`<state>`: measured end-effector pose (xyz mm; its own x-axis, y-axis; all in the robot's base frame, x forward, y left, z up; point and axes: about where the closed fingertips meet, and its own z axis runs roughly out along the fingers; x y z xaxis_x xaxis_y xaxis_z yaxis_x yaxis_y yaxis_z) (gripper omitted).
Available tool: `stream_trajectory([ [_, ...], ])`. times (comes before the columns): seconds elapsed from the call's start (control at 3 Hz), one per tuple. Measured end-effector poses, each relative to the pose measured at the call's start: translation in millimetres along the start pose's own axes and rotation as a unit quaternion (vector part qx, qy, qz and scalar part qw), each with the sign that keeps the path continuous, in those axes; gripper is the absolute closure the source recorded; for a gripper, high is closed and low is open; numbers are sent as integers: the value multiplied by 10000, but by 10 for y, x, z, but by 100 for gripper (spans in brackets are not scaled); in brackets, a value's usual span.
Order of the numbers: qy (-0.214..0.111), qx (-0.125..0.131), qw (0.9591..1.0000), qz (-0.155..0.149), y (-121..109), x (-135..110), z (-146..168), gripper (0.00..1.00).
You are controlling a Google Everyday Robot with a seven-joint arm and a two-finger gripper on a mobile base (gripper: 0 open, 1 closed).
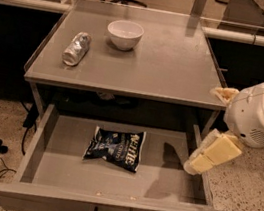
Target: Pick blue chip bag from top drawer and place on counter
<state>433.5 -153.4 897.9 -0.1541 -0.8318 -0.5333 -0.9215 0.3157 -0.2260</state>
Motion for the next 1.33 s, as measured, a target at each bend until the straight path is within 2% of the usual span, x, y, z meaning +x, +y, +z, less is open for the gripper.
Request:
stream_trajectory([
  [0.67, -90, -323, 9994, -50, 153, -224, 747, 0],
  [1.33, -180, -567, 9982, -29, 293, -340, 1384, 0],
])
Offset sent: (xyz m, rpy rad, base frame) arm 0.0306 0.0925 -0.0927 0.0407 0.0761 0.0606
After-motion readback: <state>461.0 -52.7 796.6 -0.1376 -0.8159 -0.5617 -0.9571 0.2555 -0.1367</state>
